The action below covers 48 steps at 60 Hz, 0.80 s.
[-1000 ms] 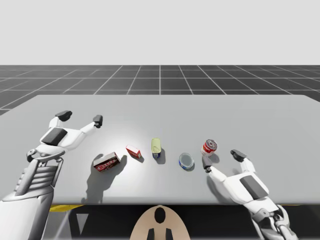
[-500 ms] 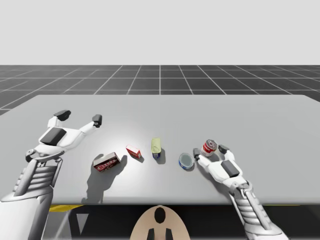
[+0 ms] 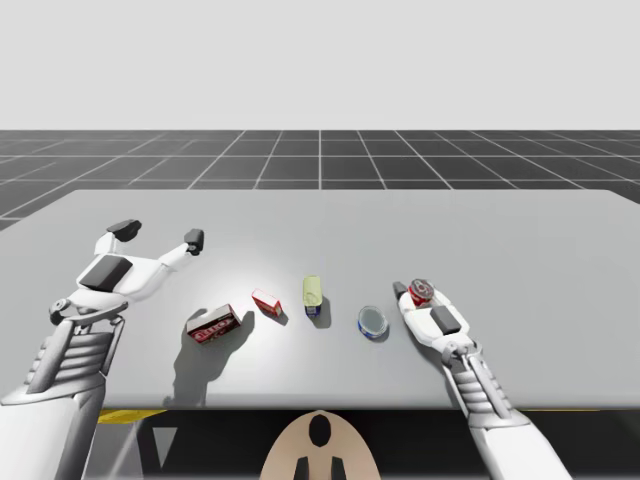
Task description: Pick up the tomato soup can and lift it.
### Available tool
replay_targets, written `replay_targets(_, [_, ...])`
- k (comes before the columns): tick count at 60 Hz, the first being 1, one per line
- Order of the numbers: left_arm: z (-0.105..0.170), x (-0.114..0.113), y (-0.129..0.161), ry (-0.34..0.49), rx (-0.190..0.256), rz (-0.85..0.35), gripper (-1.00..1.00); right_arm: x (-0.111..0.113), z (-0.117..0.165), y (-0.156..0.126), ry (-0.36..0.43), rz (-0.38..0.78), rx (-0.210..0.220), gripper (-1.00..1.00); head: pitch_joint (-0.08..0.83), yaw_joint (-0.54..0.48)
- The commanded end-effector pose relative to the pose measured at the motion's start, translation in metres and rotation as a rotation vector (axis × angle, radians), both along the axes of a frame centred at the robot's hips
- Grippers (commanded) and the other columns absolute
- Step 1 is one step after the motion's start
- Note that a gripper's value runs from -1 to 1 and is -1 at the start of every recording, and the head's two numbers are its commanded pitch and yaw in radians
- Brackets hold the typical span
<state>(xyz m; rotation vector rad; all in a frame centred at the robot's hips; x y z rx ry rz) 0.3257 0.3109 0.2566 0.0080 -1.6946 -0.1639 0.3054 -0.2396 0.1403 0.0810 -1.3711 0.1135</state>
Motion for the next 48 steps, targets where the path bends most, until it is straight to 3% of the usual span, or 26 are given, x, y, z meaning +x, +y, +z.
replay_targets(1, [0.000,0.000,0.000,0.000,0.001,-0.001,-1.00,-0.001,-0.005,0.001,0.006,-0.013,-0.003,1.00,0.621,-0.36])
replay_targets(7, [0.000,0.000,-0.001,-0.001,0.001,0.000,-1.00,-0.001,-0.005,0.001,0.003,-0.014,-0.005,1.00,0.576,-0.36])
replay_targets(22, [0.000,-0.001,-0.001,-0.001,0.002,0.001,-1.00,-0.002,-0.005,0.001,0.000,-0.004,-0.002,1.00,0.354,-0.38])
replay_targets(31, [0.002,-0.003,-0.001,-0.004,-0.007,0.004,-1.00,-0.004,0.005,0.004,-0.011,0.008,0.009,1.00,0.312,-0.40])
replay_targets(41, [0.002,-0.002,-0.001,-0.001,-0.008,0.005,-1.00,-0.010,0.050,0.009,-0.076,0.040,0.027,1.00,0.296,-0.41])
replay_targets(48, [0.002,-0.002,-0.001,-0.001,-0.009,0.007,-1.00,-0.012,0.084,0.009,-0.137,0.061,0.012,1.00,0.293,-0.42])
